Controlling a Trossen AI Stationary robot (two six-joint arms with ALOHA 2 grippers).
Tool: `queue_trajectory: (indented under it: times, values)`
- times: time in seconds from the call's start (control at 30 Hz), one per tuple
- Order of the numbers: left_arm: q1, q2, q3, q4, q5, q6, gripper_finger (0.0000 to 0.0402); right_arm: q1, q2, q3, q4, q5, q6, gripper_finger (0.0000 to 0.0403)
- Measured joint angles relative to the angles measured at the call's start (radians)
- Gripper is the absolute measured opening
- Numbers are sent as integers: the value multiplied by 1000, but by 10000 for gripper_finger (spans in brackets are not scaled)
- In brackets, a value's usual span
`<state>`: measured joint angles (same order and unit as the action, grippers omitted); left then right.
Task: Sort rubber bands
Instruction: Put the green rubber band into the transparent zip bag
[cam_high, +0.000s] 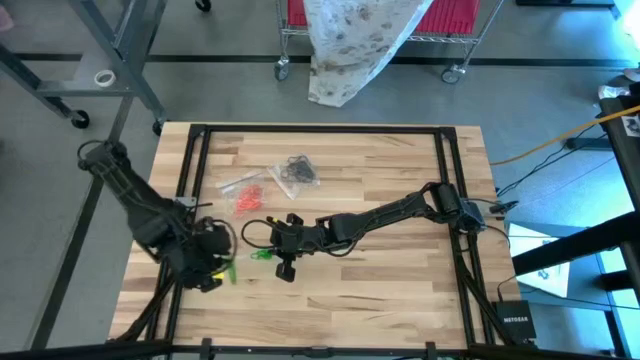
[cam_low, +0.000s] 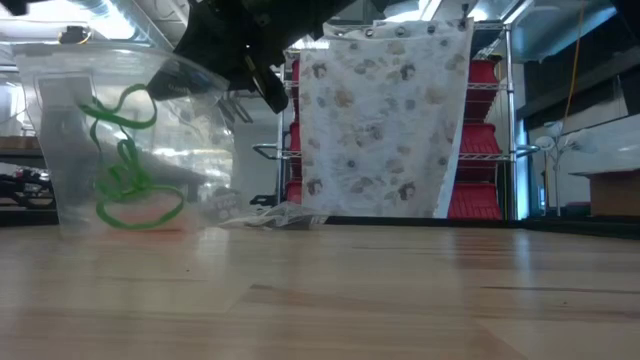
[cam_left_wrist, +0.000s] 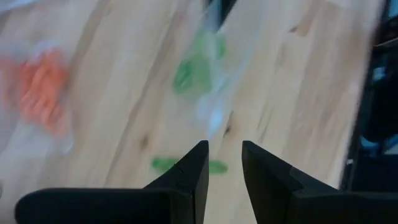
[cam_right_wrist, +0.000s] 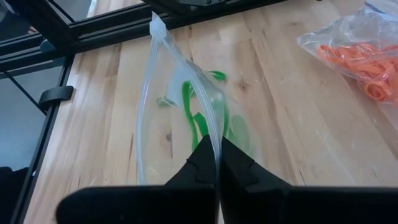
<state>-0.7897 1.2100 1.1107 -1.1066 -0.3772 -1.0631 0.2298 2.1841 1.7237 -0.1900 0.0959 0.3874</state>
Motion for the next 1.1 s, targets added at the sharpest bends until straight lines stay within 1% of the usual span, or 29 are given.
queue_trajectory:
  times: [0.1, 0.17, 0.3, 0.37, 0.47, 0.6, 0.7, 0.83, 0.97, 1.1]
  values:
    - [-67, -7, -21, -83, -18, -169, 88, 0, 0, 0, 1, 0, 0, 0]
    - [-102, -7, -56, -101, -18, -277, 88, 0, 0, 0, 0, 0, -1, 0]
    - [-141, -6, -150, -75, -3, -482, 91, 0, 0, 0, 1, 0, -4, 0]
    - [-145, -6, -199, -43, 25, -555, 104, 0, 0, 0, 1, 0, -5, 0]
    - [-144, -6, -284, 35, 64, -632, 134, 0, 0, 0, 2, 0, -18, 0]
    - [-138, -6, -412, 182, 97, -708, 173, 0, 0, 0, 2, 0, -24, 0]
    - [-138, 0, -505, 315, 98, -736, 185, 0, 0, 0, 3, 0, -25, 0]
    - [-122, 3, -586, 429, 98, -728, 181, 0, 0, 0, 3, 0, -26, 0]
    - [-109, 3, -620, 437, 128, -719, 170, 0, 0, 0, 3, 0, -27, 0]
    - [-100, 4, -632, 457, 130, -710, 162, 3, 0, 0, 3, 0, -27, 0]
